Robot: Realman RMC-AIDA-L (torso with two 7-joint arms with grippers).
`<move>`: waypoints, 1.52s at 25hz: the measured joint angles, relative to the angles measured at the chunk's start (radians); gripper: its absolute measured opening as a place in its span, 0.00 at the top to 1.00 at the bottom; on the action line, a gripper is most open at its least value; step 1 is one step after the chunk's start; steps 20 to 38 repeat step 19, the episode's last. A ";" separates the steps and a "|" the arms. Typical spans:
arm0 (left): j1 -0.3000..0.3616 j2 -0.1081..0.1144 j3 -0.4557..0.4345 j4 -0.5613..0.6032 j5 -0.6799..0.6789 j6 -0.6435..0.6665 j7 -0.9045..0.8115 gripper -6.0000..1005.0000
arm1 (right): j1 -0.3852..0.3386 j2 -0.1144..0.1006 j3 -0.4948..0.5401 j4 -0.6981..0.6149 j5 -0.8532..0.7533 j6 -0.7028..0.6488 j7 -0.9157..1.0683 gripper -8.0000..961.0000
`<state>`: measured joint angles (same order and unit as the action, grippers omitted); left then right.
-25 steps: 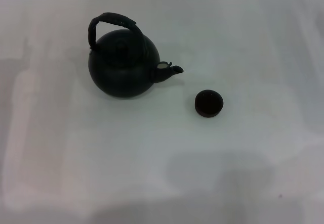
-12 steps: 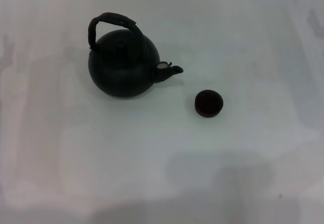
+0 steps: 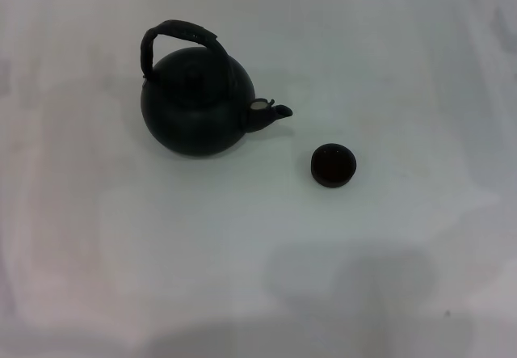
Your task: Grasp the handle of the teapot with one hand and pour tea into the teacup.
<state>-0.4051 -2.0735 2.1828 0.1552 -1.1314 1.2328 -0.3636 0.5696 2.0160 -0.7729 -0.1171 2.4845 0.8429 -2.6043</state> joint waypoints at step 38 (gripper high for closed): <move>-0.141 0.004 0.001 -0.069 -0.189 -0.154 0.115 0.23 | 0.008 0.009 0.007 -0.023 0.007 -0.020 0.006 0.13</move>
